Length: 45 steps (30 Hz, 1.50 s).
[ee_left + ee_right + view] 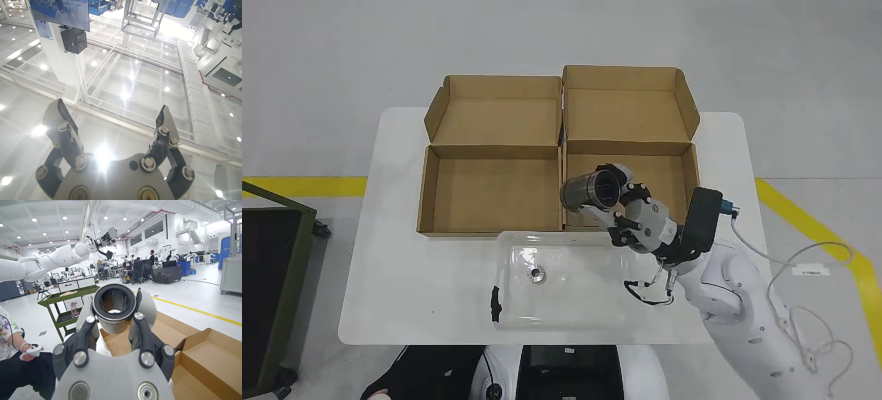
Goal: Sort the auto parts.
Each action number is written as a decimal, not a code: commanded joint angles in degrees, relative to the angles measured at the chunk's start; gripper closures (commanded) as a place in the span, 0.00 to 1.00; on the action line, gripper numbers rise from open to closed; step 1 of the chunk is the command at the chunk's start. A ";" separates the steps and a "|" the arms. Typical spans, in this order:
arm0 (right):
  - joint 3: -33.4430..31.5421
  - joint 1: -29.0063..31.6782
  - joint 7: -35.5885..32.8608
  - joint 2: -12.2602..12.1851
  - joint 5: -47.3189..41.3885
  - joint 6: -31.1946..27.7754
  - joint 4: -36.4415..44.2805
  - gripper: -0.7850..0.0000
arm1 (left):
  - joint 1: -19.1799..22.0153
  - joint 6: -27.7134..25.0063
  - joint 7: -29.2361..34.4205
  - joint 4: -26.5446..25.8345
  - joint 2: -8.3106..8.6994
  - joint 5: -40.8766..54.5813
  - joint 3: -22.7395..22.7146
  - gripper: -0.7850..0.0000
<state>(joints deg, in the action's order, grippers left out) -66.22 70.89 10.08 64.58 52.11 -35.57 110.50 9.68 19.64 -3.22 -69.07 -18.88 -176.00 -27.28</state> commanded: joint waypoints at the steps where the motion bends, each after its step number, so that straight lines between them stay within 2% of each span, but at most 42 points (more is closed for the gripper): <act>1: 0.01 0.05 -0.82 0.01 0.52 -0.11 -0.20 1.00 | 0.00 0.00 0.00 0.00 0.00 0.00 0.00 0.00; 13: 2.99 -1.85 -8.75 0.34 7.80 -0.27 -3.92 1.00 | 0.00 0.00 0.00 0.00 0.00 0.00 0.00 0.00; 24: 7.96 -9.85 -14.66 1.72 15.84 3.29 -9.31 1.00 | 0.00 0.00 0.00 0.00 0.00 0.00 0.00 0.00; 35: 14.88 -17.92 -19.93 4.14 19.06 6.77 -15.85 1.00 | 0.00 0.00 0.00 0.00 0.00 0.00 0.00 0.00; 45: 20.31 -22.96 -23.72 6.44 19.57 7.46 -22.10 1.00 | 0.00 0.00 0.00 0.00 0.00 0.00 0.00 0.00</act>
<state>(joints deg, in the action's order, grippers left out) -46.42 48.30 -13.40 70.81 71.72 -28.26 89.05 9.68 19.64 -3.22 -69.07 -18.88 -176.00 -27.28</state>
